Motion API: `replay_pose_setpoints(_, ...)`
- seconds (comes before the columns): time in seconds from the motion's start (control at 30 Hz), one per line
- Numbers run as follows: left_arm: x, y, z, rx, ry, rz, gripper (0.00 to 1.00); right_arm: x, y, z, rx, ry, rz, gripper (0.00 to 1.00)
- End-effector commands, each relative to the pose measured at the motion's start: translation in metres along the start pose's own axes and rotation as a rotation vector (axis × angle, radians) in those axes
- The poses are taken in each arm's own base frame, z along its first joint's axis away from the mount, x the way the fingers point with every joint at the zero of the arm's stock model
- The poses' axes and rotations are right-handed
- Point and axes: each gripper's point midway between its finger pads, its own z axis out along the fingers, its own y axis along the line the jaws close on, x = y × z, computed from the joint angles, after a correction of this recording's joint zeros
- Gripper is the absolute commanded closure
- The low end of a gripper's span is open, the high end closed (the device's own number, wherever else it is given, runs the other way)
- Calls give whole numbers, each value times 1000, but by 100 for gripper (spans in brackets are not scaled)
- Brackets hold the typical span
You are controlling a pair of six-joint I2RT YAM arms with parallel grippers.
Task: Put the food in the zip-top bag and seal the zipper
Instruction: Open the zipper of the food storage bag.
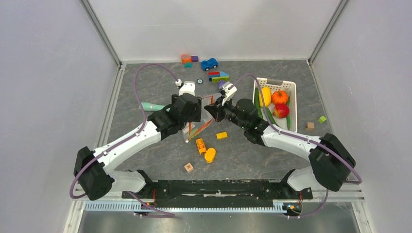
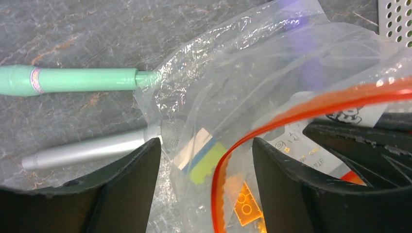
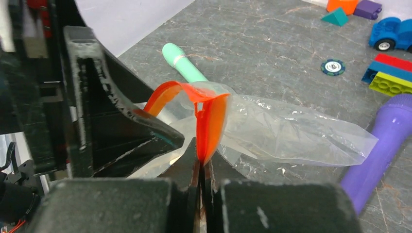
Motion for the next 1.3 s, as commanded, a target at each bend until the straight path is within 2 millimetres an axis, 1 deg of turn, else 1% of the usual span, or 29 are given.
replay_pose_setpoints(0.0, -22, -10, 3, 41, -86, -33, 29, -22, 11, -7, -50, -48, -66, 100)
replay_pose_setpoints(0.07, -24, -13, 2, 63, -109, -45, 37, -22, 12, -8, -56, -34, -78, 100)
replay_pose_setpoints(0.13, -26, -16, 1, 91, -129, -57, 48, -24, 15, -9, -69, -36, -88, 100)
replay_pose_setpoints(0.17, -26, -17, 1, 96, -134, -58, 56, -26, 16, -10, -74, -39, -91, 100)
replay_pose_setpoints(0.2, -27, -16, 0, 95, -140, -60, 64, -26, 17, -11, -77, -39, -95, 100)
replay_pose_setpoints(0.23, -28, -13, -1, 84, -147, -63, 77, -27, 17, -11, -77, -39, -99, 100)
replay_pose_setpoints(0.3, -30, -6, -4, 56, -160, -69, 97, -27, 15, -12, -67, -32, -111, 100)
replay_pose_setpoints(0.37, -33, 3, -8, 22, -179, -82, 98, -26, 10, -13, -41, -22, -116, 96)
replay_pose_setpoints(0.47, -41, 10, -17, 9, -211, -83, 98, -27, -3, -14, 38, -5, -122, 85)
replay_pose_setpoints(0.53, -49, 15, -26, 5, -231, -72, 98, -31, -14, -15, 101, -5, -123, 68)
replay_pose_setpoints(0.63, -65, 20, -41, 3, -259, -86, 98, -40, -34, -15, 225, -10, -114, 49)
replay_pose_setpoints(0.73, -76, 16, -51, 29, -259, -97, 98, -42, -48, -15, 313, -26, -96, 39)
replay_pose_setpoints(0.8, -77, 8, -54, 53, -229, -100, 98, -42, -53, -12, 342, -42, -78, 36)
replay_pose_setpoints(0.83, -73, 6, -53, 51, -213, -107, 98, -42, -53, -8, 337, -45, -73, 34)
replay_pose_setpoints(0.97, -44, -3, -35, 59, -127, -139, 98, -39, -50, 6, 324, -40, -26, 28)
replay_pose_setpoints(1.07, -29, -7, -27, 61, -91, -188, 98, -36, -41, 12, 273, -77, 53, 27)
replay_pose_setpoints(1.17, -25, -8, -26, 66, -87, -235, 98, -25, -31, 18, 214, -81, 126, 27)
replay_pose_setpoints(1.27, -27, -3, -29, 47, -106, -286, 98, -10, -27, 23, 189, -55, 172, 30)
